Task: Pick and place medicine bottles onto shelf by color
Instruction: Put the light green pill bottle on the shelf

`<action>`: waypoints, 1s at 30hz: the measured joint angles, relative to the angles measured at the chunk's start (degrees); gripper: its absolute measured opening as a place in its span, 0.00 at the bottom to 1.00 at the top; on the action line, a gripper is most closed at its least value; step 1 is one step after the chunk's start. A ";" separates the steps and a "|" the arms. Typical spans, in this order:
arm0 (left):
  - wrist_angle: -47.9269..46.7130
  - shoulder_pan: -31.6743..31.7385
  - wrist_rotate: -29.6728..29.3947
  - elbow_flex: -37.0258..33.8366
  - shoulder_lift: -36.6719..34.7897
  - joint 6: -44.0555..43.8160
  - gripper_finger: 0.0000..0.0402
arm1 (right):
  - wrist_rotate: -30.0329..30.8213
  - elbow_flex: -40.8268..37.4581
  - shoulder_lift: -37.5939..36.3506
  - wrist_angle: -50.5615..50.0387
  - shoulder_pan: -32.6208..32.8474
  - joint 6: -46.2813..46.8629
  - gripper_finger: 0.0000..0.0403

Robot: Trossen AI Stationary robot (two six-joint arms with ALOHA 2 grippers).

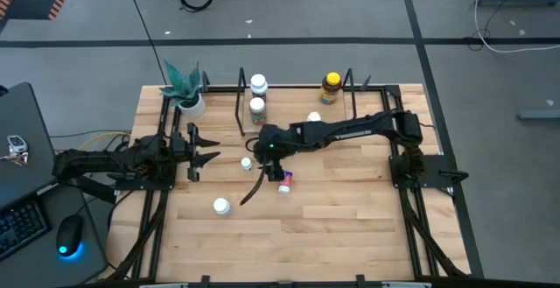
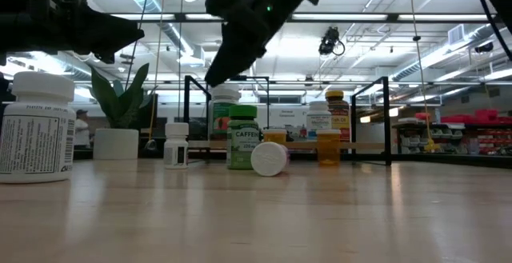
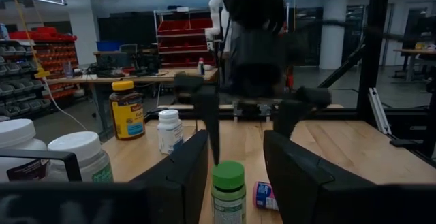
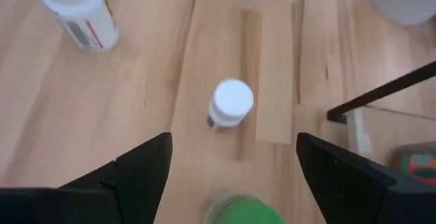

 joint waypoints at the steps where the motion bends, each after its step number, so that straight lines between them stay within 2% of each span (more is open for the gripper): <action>1: 0.12 0.00 0.00 0.00 -0.02 0.00 0.38 | -0.26 0.00 0.30 -0.23 -0.46 0.06 0.80; 12: 0.13 0.01 -0.01 0.00 -0.02 0.02 0.36 | -4.02 0.09 0.34 -7.62 -2.77 0.61 0.80; 21: 0.13 0.01 -0.01 0.01 -0.02 0.02 0.38 | -4.07 -0.09 0.35 -8.67 -2.59 0.33 0.79; 30: 0.13 0.01 -0.01 0.01 -0.02 0.00 0.35 | -3.62 -3.58 0.40 -7.42 -2.94 0.37 0.79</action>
